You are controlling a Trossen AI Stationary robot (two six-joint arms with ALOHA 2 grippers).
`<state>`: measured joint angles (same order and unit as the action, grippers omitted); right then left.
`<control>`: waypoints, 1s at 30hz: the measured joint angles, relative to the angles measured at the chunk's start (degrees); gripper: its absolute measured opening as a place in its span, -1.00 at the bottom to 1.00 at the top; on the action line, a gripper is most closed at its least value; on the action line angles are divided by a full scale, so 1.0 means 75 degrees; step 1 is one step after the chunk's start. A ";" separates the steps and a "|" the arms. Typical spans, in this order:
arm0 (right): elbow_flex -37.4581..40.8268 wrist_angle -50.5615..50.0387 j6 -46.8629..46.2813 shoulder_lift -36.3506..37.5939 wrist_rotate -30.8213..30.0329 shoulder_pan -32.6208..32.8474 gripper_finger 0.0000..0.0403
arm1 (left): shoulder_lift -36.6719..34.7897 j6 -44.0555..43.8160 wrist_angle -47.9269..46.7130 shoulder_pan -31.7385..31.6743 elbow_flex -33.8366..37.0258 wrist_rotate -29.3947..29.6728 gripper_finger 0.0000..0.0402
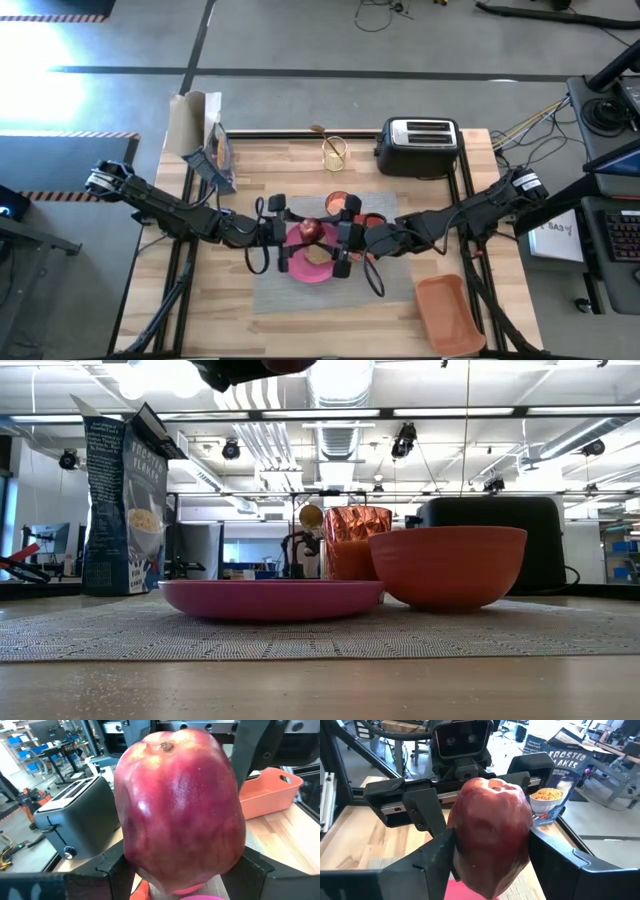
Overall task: Arrange a breakfast setting
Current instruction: Put the red apple on the gray table mat to the top left of the pink plate
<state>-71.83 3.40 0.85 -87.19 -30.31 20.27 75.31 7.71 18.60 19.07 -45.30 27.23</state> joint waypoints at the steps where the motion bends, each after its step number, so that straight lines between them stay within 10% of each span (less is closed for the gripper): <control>1: 0.0000 -0.0009 -0.0033 0.0008 -0.0101 0.0004 0.16 | 0.0000 -0.0028 -0.0002 -0.0004 0.0001 0.0043 0.09; 13: -0.1322 -0.3649 -0.1753 0.0061 -0.0702 0.0017 0.32 | -0.0098 -0.0947 -0.0619 -0.0110 0.0000 0.0616 0.09; 23: -0.1976 -0.5650 -0.2915 0.0064 -0.0760 -0.0175 0.28 | -0.0393 -0.2717 -0.3471 -0.1198 0.0000 0.1099 0.08; 30: -0.1967 -0.6016 -0.3138 0.0064 -0.0760 -0.0449 0.27 | 0.0062 -0.3420 -0.4917 -0.2452 0.0079 -0.0546 0.10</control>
<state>-86.58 -41.72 -22.68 -86.72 -36.01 16.90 75.77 -17.94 -18.27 0.68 -44.71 23.14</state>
